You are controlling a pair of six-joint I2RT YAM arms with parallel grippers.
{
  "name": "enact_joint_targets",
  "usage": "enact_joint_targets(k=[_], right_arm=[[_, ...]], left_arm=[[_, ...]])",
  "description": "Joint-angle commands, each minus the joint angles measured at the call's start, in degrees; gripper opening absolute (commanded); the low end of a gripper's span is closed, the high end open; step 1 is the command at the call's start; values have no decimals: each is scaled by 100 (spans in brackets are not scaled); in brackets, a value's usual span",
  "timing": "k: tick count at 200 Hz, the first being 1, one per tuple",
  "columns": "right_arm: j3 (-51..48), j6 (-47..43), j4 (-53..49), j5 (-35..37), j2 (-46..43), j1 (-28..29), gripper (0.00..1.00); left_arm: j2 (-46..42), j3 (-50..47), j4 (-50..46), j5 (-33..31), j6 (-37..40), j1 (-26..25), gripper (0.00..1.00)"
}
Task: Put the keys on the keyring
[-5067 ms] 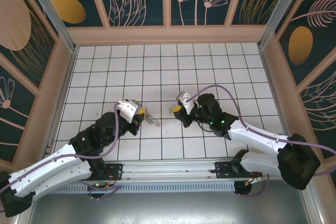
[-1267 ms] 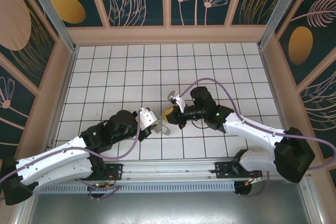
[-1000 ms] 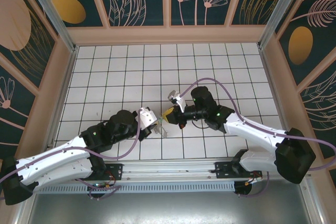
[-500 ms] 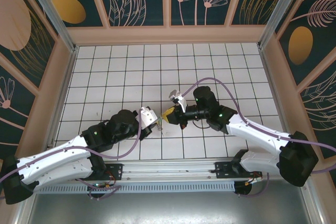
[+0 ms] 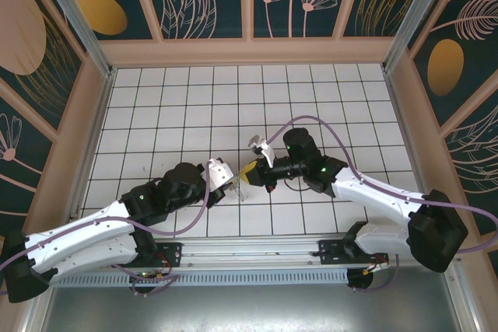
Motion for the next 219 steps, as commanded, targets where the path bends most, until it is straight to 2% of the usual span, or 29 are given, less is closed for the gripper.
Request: enact_joint_targets(k=[1, 117, 219], right_arm=[[121, 58, 158, -33, 67, -6, 0], [194, 80, 150, -42, 76, -29, 0], [374, 264, -90, -331, 213, -137, 0]], left_arm=[[-66, 156, 259, 96, 92, -20, 0], [-48, 164, 246, 192, 116, -18, 0], [-14, 177, 211, 120, 145, -63, 0]])
